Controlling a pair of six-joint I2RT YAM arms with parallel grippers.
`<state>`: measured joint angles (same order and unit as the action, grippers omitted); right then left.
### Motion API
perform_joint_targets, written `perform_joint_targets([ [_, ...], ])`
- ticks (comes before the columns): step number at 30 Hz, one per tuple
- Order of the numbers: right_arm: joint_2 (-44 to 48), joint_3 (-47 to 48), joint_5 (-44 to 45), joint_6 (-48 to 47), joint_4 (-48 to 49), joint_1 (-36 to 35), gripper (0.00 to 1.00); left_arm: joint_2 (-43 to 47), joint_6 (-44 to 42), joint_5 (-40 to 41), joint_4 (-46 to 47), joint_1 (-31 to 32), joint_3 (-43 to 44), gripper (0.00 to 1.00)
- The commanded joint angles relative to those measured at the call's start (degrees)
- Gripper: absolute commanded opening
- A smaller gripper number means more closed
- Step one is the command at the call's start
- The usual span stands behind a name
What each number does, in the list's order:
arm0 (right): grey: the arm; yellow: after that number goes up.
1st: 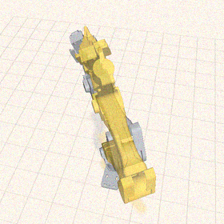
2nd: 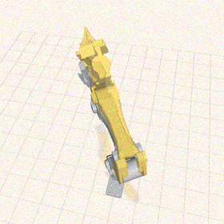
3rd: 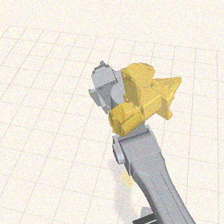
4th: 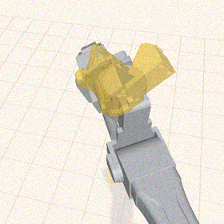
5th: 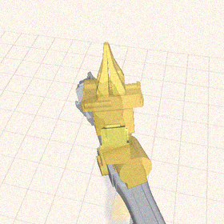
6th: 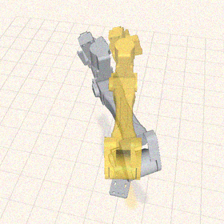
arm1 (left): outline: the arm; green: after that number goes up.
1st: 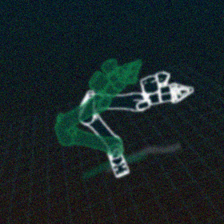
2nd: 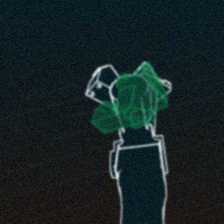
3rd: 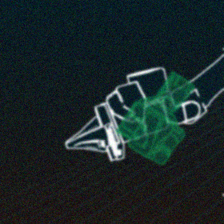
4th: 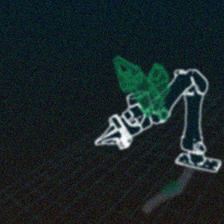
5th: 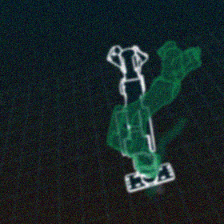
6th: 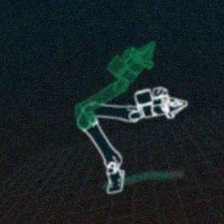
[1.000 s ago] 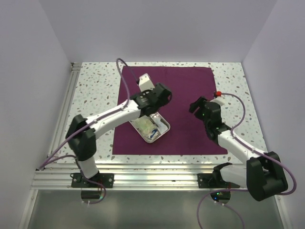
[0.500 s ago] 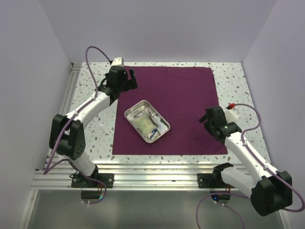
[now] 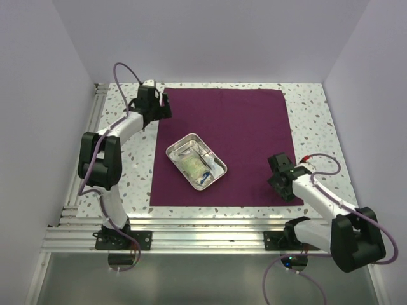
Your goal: Prepare the surgical pack
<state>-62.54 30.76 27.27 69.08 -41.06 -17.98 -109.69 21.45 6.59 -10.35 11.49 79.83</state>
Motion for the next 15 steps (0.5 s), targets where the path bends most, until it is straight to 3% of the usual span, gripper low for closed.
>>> perform_joint_targets([
  [1, -4.07, 0.26, 1.30, 3.08, 1.77, -0.04, 0.65, -1.23, -2.29, -1.14, 1.47, -1.03, 3.22, 0.99],
  [7, -11.80, 1.58, 1.47, 3.95, 4.49, 0.05, 0.55, -2.02, -2.47, -0.44, 1.83, -1.38, 3.05, 0.99],
  [11, -14.09, 3.68, 4.01, 4.92, 3.44, 0.40, 0.28, -3.07, -3.52, 0.09, 1.12, -1.73, 4.01, 1.00],
  [15, -15.15, 7.11, 6.65, 4.05, 1.86, 1.28, 0.17, -6.58, -3.52, 0.26, -0.11, -2.17, 7.25, 0.99],
])
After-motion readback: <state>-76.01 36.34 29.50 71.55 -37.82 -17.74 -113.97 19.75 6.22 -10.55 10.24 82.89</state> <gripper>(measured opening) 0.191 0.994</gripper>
